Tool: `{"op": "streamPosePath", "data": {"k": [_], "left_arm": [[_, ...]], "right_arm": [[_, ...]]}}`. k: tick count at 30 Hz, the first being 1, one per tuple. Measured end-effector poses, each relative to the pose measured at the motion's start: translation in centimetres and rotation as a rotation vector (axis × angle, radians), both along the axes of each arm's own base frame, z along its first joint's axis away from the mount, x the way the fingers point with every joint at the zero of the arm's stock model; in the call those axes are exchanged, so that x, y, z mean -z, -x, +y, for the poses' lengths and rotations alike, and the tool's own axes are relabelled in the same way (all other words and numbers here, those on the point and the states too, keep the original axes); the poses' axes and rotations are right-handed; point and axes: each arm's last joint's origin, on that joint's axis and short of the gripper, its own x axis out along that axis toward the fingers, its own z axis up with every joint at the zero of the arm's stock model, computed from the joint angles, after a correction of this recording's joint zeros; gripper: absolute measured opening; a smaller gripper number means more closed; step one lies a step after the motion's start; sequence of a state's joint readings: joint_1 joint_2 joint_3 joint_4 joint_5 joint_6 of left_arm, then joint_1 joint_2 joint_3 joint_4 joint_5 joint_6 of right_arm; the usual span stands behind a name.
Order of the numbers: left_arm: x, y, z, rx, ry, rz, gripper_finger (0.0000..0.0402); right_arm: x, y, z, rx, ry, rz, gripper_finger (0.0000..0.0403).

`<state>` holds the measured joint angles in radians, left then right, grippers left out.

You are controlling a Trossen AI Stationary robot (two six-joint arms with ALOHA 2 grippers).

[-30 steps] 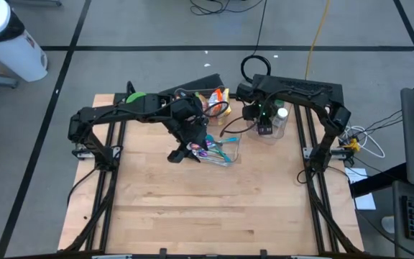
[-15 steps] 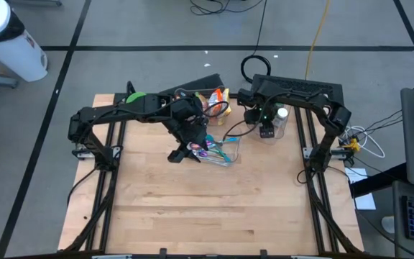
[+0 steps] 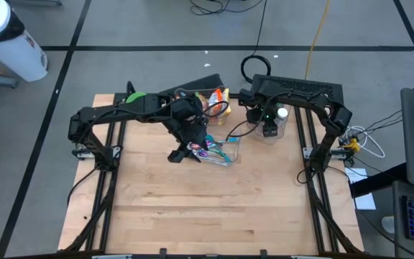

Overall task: Pick & Place Food Item
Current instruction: Put the purple seasoning bottle into the top right transparent bin, then return to Home Position

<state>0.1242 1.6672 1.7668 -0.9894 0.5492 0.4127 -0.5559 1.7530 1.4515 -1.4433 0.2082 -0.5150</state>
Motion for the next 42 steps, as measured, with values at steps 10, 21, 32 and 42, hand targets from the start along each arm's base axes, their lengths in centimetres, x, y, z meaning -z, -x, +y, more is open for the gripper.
{"op": "streamPosePath", "data": {"k": [10,21,32,42], "left_arm": [[-0.3,0.4,1.2,-0.042,-0.007,-0.005,0.0248],[-7.5,8.9,2.7,-0.138,-0.090,-0.268,0.0248],[-3.8,18.5,1.4,-0.333,-0.080,-0.430,0.0248],[4.4,24.0,0.1,-0.588,-0.083,-0.796,0.0248]], "right_arm": [[-3.4,1.8,1.1,0.006,0.059,-0.093,0.0269],[-11.1,5.1,3.8,0.130,0.205,-0.698,0.0257],[-15.4,11.0,9.7,0.024,0.323,-1.602,0.0177],[-8.1,12.0,11.7,-0.021,0.374,-1.796,0.0136]]}}
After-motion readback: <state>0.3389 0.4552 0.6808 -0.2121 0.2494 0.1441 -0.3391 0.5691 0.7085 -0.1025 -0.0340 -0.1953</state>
